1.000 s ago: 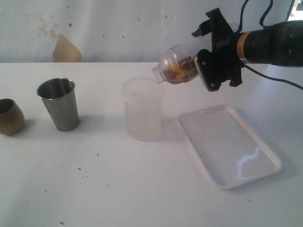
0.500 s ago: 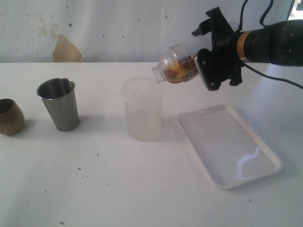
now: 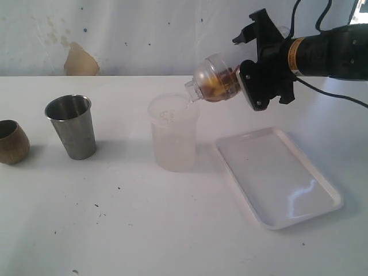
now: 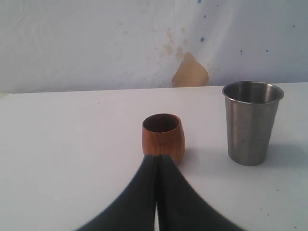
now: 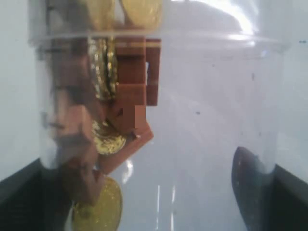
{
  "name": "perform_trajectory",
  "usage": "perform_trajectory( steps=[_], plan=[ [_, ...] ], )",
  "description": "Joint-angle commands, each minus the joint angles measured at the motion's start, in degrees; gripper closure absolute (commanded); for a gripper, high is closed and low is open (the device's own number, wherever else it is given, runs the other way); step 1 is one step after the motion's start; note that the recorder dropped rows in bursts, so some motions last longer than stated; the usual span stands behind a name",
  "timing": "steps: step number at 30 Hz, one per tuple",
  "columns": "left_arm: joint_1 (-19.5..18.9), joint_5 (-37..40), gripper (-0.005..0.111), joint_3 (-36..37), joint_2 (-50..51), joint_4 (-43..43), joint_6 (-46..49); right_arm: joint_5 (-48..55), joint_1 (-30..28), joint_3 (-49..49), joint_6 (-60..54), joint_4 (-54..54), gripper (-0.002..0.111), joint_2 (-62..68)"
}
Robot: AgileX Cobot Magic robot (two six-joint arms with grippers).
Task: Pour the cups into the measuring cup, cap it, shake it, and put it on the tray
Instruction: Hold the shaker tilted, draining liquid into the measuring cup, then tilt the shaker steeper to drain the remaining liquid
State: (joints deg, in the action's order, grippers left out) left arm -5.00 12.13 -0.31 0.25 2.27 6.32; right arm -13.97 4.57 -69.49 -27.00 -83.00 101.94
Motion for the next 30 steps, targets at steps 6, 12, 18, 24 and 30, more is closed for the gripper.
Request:
perform_trajectory(
  steps=[6,12,18,24,30],
  plan=[
    [0.03,-0.55,0.106,0.31,-0.25,-0.18,-0.03,-0.59,0.67,-1.97,0.28,2.20,0.108,-1.18],
    [0.03,-0.55,0.106,0.31,-0.25,-0.18,-0.03,0.23,1.74,-3.16,0.04,2.20,0.108,-1.18],
    [0.03,-0.55,0.106,0.31,-0.25,-0.18,-0.03,1.20,2.93,-3.71,-1.68,2.20,0.108,-1.18],
    [0.03,-0.55,0.106,0.31,-0.25,-0.18,-0.03,3.59,2.96,-4.08,-2.94,2.20,0.108,-1.18],
    [0.03,-0.55,0.106,0.31,-0.25,-0.18,-0.03,3.58,2.96,-4.08,-2.73,2.20,0.108,-1.18]
  ],
)
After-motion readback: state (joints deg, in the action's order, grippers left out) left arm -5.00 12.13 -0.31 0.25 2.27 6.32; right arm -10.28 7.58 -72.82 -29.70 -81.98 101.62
